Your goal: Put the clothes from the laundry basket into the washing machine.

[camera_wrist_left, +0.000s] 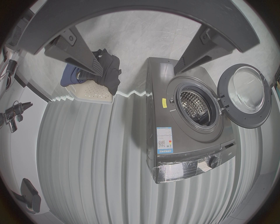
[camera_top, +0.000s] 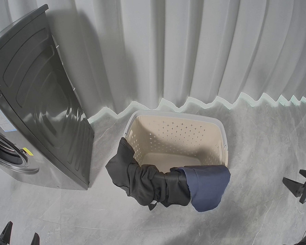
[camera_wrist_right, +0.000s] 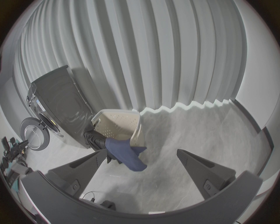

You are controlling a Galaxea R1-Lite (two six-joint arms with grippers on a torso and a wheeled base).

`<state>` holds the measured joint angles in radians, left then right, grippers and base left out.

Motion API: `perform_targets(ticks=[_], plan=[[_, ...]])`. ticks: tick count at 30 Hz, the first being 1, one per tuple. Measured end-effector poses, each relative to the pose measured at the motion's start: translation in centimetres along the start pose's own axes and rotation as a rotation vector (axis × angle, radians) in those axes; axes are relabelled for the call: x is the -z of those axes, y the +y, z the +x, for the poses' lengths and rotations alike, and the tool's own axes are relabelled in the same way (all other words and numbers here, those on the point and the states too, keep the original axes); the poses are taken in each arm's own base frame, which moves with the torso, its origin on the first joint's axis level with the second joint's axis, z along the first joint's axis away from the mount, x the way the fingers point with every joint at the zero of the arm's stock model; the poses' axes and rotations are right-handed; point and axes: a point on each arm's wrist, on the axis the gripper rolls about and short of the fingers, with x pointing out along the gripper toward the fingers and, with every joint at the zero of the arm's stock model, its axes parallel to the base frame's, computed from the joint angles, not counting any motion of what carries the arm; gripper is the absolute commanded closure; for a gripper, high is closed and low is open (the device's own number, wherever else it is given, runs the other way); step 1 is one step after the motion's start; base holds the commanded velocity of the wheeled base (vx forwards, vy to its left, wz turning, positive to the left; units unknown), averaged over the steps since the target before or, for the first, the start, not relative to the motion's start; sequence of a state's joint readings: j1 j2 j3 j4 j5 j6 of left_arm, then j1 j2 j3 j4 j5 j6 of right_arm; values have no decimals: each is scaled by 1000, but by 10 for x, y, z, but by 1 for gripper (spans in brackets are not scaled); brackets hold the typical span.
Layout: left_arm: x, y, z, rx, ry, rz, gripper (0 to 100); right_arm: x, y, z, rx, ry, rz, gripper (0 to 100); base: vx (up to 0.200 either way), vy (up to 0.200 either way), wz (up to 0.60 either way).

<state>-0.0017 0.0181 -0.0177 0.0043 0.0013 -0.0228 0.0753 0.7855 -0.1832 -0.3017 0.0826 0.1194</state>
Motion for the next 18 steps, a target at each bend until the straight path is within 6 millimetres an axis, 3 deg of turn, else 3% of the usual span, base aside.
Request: perform_targets(ticks=[8,18], plan=[[0,0,0,0,0,0,0,7,4,61,-49,190,65,0,0,0,0],[0,0,0,0,0,0,0,23,11,118,-71,282,74,0,0,0,0]])
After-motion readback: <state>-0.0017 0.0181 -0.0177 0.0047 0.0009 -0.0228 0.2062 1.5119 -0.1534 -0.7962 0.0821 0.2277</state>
